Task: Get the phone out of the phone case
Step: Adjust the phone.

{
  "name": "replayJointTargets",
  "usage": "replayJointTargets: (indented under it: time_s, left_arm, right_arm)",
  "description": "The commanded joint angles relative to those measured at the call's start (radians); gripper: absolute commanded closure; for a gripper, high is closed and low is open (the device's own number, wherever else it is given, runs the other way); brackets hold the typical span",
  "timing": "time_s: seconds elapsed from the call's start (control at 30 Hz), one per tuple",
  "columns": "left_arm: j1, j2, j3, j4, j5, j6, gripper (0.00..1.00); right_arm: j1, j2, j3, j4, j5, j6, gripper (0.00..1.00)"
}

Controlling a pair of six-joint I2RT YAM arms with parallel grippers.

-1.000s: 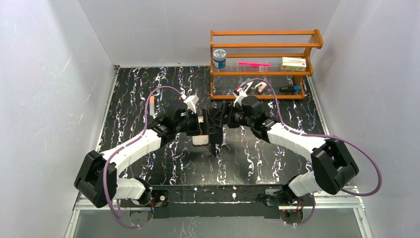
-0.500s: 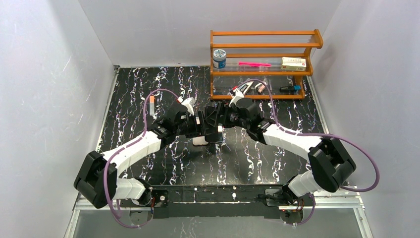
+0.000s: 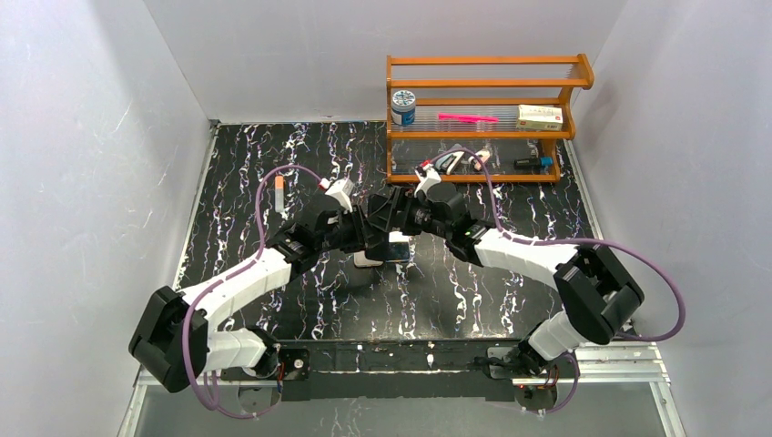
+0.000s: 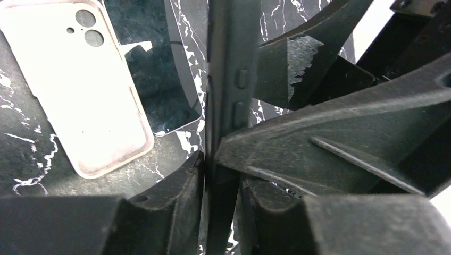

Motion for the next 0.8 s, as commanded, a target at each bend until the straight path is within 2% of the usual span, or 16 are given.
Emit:
replayJointTargets:
  time_s: [0.0, 0.07, 0.1, 0.2, 0.3, 0.4, 0.43, 0.77]
  left_arm:
    - [0.005, -0.036, 0.026, 0.153, -0.084, 0.027, 0.84]
    - [0.004, -0.043, 0.03, 0.146, -0.084, 0.044, 0.98]
    - [0.004, -0.048, 0.03, 0.145, -0.084, 0.05, 1.0]
    - [0.006, -0.078, 0.005, 0.15, -0.102, 0.053, 1.0]
    - [0.006, -0.124, -0.022, 0.164, -0.136, 0.042, 1.0]
    - [0.008, -0.173, -0.049, 0.187, -0.168, 0.026, 1.0]
    - [0.01, -0.187, -0.053, 0.194, -0.186, 0.019, 1.0]
    - [0.026, -0.303, -0.104, 0.332, -0.209, -0.079, 1.0]
  right_arm:
    - [0.089, 0.016, 0.042, 0.104, -0.221, 0.043, 0.99]
    - [0.089, 0.019, 0.041, 0.111, -0.223, 0.048, 0.97]
    - [0.089, 0.016, 0.039, 0.115, -0.221, 0.049, 0.93]
    - [0.087, -0.012, 0.024, 0.124, -0.186, 0.046, 0.69]
    - [0.067, -0.046, 0.0, 0.133, -0.168, 0.056, 0.5]
    - [0.039, -0.078, -0.065, 0.21, -0.192, 0.098, 0.21]
    - [0.03, -0.085, -0.088, 0.243, -0.205, 0.111, 0.16]
    - [-0.029, -0.084, -0.236, 0.581, -0.346, 0.24, 0.09]
